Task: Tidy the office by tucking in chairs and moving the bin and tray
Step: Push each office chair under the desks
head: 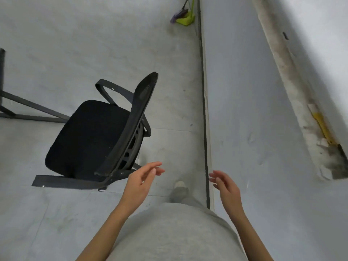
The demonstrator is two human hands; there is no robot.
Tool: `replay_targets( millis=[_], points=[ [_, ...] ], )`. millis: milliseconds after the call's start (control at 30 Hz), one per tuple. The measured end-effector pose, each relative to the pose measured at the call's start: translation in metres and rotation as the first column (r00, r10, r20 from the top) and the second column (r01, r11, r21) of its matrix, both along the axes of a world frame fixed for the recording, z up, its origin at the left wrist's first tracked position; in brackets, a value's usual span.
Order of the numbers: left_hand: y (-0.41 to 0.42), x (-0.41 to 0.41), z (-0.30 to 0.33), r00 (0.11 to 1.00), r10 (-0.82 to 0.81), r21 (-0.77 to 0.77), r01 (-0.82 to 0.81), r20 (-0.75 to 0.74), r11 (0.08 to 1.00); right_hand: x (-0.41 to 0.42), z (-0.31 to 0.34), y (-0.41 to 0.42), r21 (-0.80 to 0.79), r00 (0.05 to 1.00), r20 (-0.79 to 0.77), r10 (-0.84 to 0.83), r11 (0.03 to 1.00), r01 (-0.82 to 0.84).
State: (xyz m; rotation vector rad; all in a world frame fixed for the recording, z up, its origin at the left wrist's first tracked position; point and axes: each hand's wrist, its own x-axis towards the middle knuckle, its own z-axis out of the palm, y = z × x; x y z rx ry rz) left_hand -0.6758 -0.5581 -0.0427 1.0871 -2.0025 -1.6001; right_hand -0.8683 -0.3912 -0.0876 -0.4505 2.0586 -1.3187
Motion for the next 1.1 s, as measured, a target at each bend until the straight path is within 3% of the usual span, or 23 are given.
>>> replay_targets(
  millis=[67,167,267,333,367,433,533,600,667,833,933,1000,1100],
  points=[
    [-0.016,-0.009,0.007,0.994,0.113,0.002,-0.113,-0.003,0.994,-0.051,0.016,-0.059,-0.022,0.993,-0.035,0.112,0.993,-0.113],
    [-0.042,-0.022,0.019,0.965,0.260,-0.139,-0.254,0.026,0.957,-0.106,0.042,-0.144,-0.070,0.963,-0.086,0.254,0.963,-0.260],
    [-0.069,-0.035,0.026,0.911,0.399,-0.339,-0.344,0.105,0.876,-0.129,0.057,-0.218,-0.116,0.910,-0.142,0.389,0.907,-0.405],
    [-0.089,-0.041,0.021,0.856,0.459,-0.559,-0.265,0.238,0.786,-0.133,0.058,-0.259,-0.079,0.824,-0.267,0.500,0.841,-0.536],
    [-0.097,-0.043,0.016,0.825,0.467,-0.624,-0.187,0.319,0.759,-0.132,0.056,-0.278,-0.016,0.723,-0.388,0.572,0.780,-0.625],
    [-0.109,-0.042,0.003,0.751,0.468,-0.642,-0.077,0.466,0.763,-0.128,0.050,-0.313,0.162,0.397,-0.613,0.683,0.601,-0.783],
    [-0.114,-0.042,-0.010,0.663,0.490,-0.605,-0.070,0.566,0.793,-0.122,0.037,-0.354,0.385,-0.083,-0.725,0.683,0.304,-0.871],
    [-0.114,-0.044,-0.015,0.621,0.540,-0.610,-0.122,0.568,0.783,-0.119,0.031,-0.378,0.497,-0.291,-0.719,0.631,0.175,-0.850],
    [-0.109,-0.051,-0.018,0.562,0.612,-0.627,-0.200,0.556,0.753,-0.117,0.025,-0.396,0.554,-0.421,-0.707,0.569,0.075,-0.829],
    [-0.104,-0.084,-0.034,0.333,0.756,-0.661,-0.367,0.564,0.654,-0.114,0.012,-0.436,0.587,-0.554,-0.703,0.447,-0.077,-0.806],
    [-0.106,-0.097,-0.045,0.204,0.872,-0.751,-0.445,0.445,0.487,-0.110,0.006,-0.454,0.604,-0.619,-0.683,0.388,-0.176,-0.777],
    [-0.107,-0.098,-0.046,0.165,0.918,-0.819,-0.416,0.361,0.396,-0.107,0.005,-0.461,0.626,-0.661,-0.662,0.352,-0.225,-0.747],
    [-0.102,-0.095,-0.046,0.146,0.919,-0.844,-0.364,0.367,0.395,-0.107,0.000,-0.466,0.600,-0.666,-0.678,0.311,-0.290,-0.746]
  ],
)
